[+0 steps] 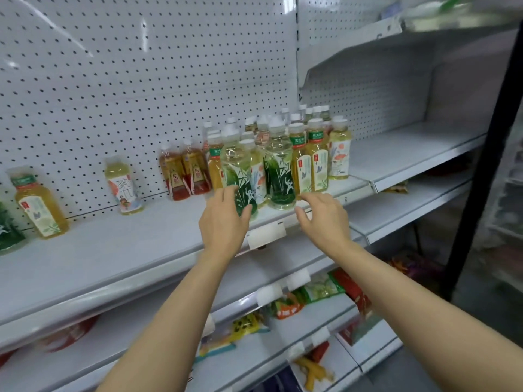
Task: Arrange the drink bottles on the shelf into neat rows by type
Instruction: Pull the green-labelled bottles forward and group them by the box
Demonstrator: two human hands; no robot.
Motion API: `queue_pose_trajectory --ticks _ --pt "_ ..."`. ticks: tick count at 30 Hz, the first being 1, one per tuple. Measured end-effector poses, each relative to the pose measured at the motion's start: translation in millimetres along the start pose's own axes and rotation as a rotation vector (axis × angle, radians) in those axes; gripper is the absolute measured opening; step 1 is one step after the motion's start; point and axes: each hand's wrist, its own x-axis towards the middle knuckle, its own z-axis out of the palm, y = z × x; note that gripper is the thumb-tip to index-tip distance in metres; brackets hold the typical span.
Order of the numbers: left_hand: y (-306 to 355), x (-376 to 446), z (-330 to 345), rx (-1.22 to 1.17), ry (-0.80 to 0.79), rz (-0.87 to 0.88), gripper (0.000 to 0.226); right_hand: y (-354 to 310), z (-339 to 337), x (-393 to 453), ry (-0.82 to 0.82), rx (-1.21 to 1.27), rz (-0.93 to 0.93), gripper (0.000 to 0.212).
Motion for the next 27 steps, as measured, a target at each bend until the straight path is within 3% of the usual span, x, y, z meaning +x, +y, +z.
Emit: queue_pose_trajectory --ticks 5,11,19,27 --pt "27.6 14.3 32.9 -0.112 0.138 -0.266 0.08 49.1 -1.4 31.1 -0.035 0.051 -0.032 0.035" --pt "54.1 24.8 63.9 -0.209 0.219 -0.528 0.094 94.0 -1.4 59.4 -0.078 0.112 -0.127 0.034" --pt "59.4 50.2 80.7 -0.222 0.302 -0.626 0.092 88.3 23.1 84.0 -0.164 0.281 -0.189 0.046" --pt "39.2 66.4 96.6 -0.305 0.292 -0.6 0.082 35.9 55.5 95.2 -0.122 0.316 -0.089 0.094"
